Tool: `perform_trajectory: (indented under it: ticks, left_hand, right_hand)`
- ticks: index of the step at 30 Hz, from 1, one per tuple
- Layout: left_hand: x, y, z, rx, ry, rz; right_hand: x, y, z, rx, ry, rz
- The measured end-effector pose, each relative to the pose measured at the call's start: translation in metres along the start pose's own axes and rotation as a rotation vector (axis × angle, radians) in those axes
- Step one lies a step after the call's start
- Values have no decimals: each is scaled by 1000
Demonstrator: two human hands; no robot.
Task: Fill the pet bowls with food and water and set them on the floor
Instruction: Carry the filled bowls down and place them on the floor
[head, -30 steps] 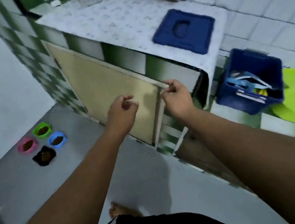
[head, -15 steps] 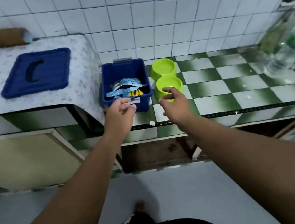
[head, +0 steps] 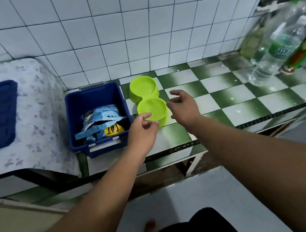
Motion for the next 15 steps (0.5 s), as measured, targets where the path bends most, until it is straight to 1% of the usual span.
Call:
perform_trajectory:
  ticks: [5, 7, 10, 15]
  left_hand:
    - [28, 31, -25, -82, -22, 196]
    - [39, 45, -34, -164, -54, 278]
    - [53, 61, -43, -278, -119, 394]
    - [70, 80, -51, -386, -289, 535]
  right_hand:
    - [59, -15, -11, -27, 72, -10]
    - [86, -20, -21, -41, 119, 13]
    - [125, -29, -43, -68, 258, 58]
    - [183, -41, -77, -221, 483, 163]
Point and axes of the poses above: each hand's wrist, its own x-axis towards the middle knuckle, its own z-axis out of the back of the hand, y = z × x, the point moved 10 cm from there along x, towards the middle knuckle, and after that the axes turned 13 degrees about z, right-handed, at the moved point
